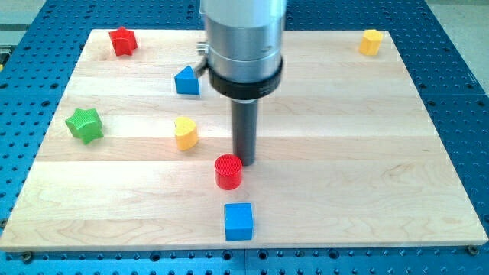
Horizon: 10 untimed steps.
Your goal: Place the red circle at the bottom left of the board
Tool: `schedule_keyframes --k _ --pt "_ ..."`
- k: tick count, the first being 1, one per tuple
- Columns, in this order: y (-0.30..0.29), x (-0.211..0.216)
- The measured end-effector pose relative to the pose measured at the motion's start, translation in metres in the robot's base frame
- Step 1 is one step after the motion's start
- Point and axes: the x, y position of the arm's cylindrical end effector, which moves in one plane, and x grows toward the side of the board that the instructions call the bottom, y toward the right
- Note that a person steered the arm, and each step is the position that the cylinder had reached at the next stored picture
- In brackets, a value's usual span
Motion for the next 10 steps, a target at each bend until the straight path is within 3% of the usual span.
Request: schedule_keyframes --k 2,7,8,9,10 --pt "0.011 0.025" --pt "-0.162 0.044" --pt "-0.175 0.053" --pt "-0.139 0.053" --pt "-0.141 0.064"
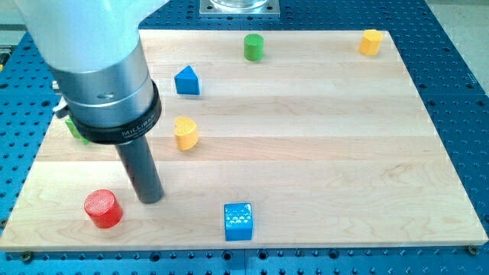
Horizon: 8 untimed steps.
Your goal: Place the red circle at the bottom left of the board
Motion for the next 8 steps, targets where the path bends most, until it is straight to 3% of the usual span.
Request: schedule_keyframes --k 2,5,8 --pt "-0.055 0.031" --pt "-0.056 0.055" --pt "-0.074 0.032"
